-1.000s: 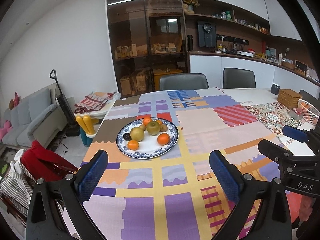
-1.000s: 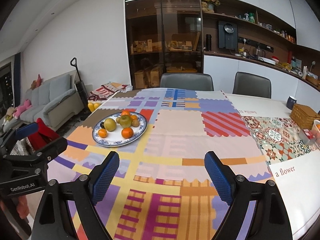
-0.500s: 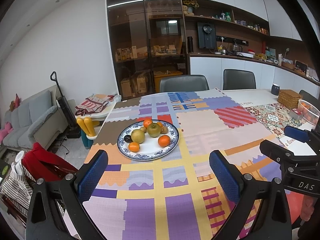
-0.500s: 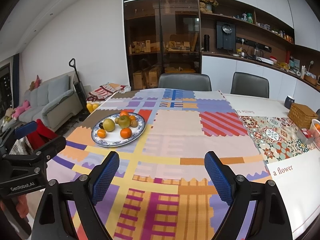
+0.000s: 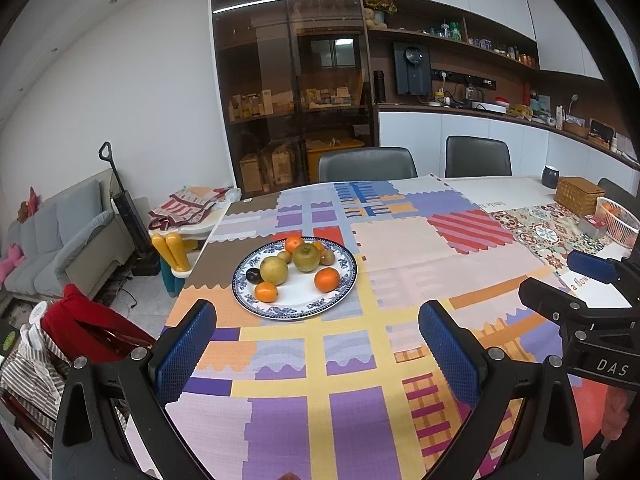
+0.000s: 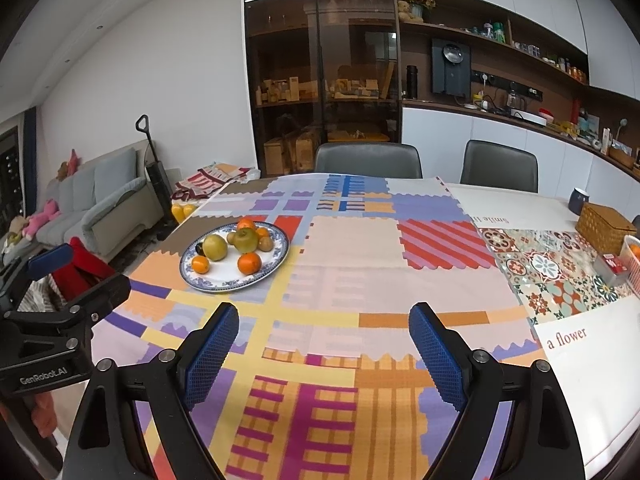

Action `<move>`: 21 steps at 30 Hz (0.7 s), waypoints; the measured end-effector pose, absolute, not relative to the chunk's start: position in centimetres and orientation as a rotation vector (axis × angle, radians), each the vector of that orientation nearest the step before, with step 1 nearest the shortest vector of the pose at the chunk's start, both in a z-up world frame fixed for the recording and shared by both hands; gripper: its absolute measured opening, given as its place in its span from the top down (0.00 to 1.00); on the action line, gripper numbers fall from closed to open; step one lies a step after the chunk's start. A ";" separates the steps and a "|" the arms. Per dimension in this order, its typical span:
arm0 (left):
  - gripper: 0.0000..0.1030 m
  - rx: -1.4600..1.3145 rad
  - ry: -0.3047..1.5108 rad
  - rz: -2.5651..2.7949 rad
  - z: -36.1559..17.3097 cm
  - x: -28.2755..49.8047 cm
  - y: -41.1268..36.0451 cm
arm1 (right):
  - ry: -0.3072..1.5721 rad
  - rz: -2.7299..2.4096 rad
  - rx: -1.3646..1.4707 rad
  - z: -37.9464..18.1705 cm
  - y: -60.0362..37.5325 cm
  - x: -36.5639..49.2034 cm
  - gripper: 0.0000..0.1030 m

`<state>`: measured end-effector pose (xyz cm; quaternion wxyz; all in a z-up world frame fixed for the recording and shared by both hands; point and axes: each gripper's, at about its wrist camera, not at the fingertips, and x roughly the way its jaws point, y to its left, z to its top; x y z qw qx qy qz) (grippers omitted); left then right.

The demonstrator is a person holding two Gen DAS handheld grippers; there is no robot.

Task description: Organize fruits

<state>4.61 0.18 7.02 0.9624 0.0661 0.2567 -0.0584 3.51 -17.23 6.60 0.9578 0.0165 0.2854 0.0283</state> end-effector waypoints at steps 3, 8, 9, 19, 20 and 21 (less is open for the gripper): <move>0.00 0.134 0.518 -0.119 6.9 4.6 0.1 | 0.580 0.058 0.034 6.5 -17.3 3.5 0.15; 0.00 0.134 0.516 -0.116 6.9 4.6 0.1 | 0.579 0.057 0.034 6.5 -17.3 3.5 0.15; 0.00 0.135 0.517 -0.118 6.9 4.6 0.1 | 0.579 0.056 0.033 6.5 -17.4 3.5 0.15; 0.00 0.133 0.521 -0.121 6.8 4.8 0.1 | 0.585 0.059 0.039 6.4 -17.4 3.6 0.15; 0.00 0.133 0.521 -0.120 6.8 4.8 0.1 | 0.585 0.059 0.039 6.4 -17.4 3.6 0.15; 0.00 0.133 0.521 -0.122 6.7 4.8 0.1 | 0.585 0.058 0.038 6.4 -17.4 3.6 0.15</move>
